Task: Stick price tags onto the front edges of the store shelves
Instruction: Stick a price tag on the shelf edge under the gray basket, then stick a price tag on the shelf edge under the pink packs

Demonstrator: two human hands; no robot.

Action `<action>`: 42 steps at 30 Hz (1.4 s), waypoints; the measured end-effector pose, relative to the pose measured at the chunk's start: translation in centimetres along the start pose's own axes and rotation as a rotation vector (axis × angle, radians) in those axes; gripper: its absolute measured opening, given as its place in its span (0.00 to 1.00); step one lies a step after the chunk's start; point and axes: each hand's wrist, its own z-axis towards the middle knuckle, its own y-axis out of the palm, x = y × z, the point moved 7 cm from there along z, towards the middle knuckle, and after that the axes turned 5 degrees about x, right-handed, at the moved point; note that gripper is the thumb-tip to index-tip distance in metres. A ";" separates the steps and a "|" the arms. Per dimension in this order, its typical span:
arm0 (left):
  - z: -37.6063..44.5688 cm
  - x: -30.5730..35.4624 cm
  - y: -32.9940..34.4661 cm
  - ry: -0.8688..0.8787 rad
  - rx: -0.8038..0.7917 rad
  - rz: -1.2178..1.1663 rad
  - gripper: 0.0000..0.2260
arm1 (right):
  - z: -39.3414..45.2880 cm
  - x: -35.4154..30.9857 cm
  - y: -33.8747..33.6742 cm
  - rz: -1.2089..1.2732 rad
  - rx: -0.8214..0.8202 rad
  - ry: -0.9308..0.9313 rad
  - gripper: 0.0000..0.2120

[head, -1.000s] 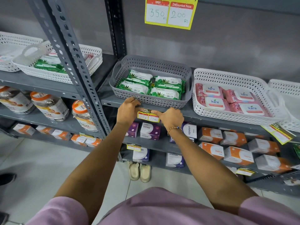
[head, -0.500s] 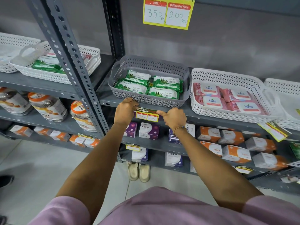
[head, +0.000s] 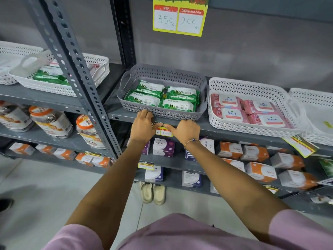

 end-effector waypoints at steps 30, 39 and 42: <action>-4.0 24.3 0.6 0.394 0.047 -0.364 0.06 | -8.1 17.9 -11.0 0.381 0.350 0.081 0.08; -3.4 42.5 5.7 0.615 -0.093 -0.308 0.06 | -11.0 36.4 -17.1 0.397 0.445 0.421 0.07; -3.6 46.0 8.4 0.705 -0.170 -0.178 0.03 | -11.8 41.9 -17.1 0.367 0.418 0.556 0.07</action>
